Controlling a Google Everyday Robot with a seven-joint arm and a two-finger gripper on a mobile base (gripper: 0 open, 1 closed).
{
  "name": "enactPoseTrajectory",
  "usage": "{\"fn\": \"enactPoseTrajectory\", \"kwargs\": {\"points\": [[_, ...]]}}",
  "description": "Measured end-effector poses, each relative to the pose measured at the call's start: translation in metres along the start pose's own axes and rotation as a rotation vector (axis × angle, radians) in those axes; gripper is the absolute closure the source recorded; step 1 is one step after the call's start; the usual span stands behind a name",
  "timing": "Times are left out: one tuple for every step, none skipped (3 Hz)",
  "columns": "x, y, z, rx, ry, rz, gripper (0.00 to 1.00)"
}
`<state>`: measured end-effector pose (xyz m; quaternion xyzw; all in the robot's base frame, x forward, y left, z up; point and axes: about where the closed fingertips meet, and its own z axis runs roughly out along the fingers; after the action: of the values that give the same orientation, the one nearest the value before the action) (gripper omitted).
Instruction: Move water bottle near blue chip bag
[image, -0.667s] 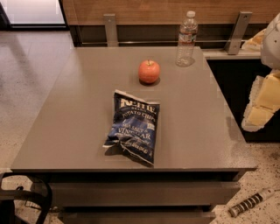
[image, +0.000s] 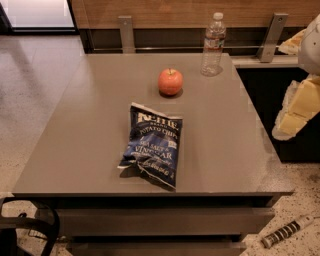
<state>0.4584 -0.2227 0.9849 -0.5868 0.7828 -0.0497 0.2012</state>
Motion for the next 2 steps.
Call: {"fn": "enactPoseTrajectory", "kwargs": {"points": [[0.015,-0.053,0.028,0.089,-0.128,0.111,0.00],[0.024,-0.108,0.066,0.182,-0.357,0.284,0.00]]}}
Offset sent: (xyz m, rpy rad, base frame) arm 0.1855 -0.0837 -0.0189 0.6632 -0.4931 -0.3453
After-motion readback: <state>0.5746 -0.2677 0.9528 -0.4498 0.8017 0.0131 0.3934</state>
